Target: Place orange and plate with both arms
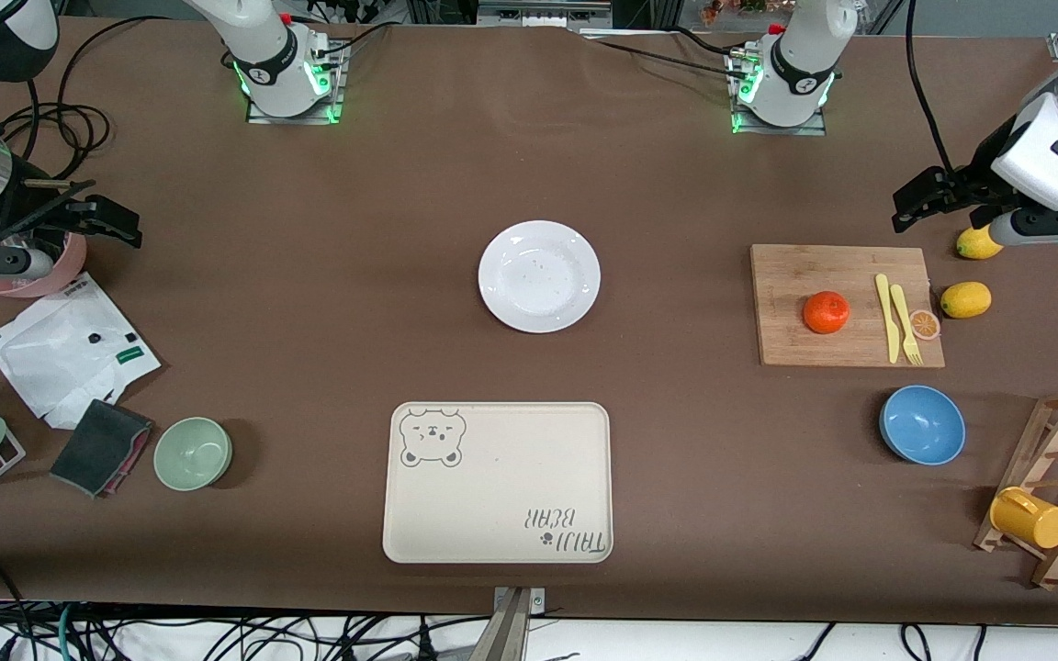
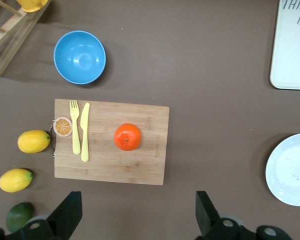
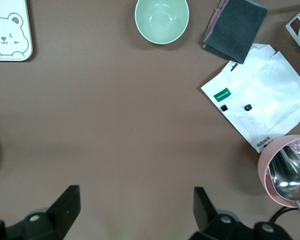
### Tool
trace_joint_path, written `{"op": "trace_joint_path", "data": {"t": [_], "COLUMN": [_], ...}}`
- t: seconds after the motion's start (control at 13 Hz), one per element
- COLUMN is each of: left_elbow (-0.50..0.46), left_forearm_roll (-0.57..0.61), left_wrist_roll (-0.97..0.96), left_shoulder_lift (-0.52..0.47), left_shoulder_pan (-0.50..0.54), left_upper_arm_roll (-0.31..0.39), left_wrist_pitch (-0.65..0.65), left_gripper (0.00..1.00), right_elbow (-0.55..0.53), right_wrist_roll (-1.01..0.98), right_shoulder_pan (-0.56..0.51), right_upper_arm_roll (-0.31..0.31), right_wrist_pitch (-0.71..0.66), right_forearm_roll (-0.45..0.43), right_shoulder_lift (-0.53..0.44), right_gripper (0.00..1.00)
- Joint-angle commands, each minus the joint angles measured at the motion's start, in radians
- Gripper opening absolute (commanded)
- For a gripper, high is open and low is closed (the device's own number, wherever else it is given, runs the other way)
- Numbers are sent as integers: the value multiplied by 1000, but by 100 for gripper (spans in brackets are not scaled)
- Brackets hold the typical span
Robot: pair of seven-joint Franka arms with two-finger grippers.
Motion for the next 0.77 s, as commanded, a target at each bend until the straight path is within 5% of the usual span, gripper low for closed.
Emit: {"op": "trace_joint_path", "data": {"t": [0.0, 0.69], "left_elbow": [61, 68], "left_forearm_roll": [43, 34], "left_wrist_roll": [-5, -4], "left_shoulder_lift": [47, 73], "left_shoulder_pan": [-4, 1], "left_upper_arm_roll": [-5, 3], "left_wrist_pitch": [-23, -122], "left_gripper": [100, 100], "right_elbow": [13, 13], "right_wrist_roll": [3, 1], "right_shoulder_pan": [-4, -4], "right_upper_arm_roll": [-2, -2], "right_wrist_pitch": [-13, -13], "right_forearm_roll": [16, 16], "right_shoulder_lift": [2, 2], "right_gripper": [100, 100]}}
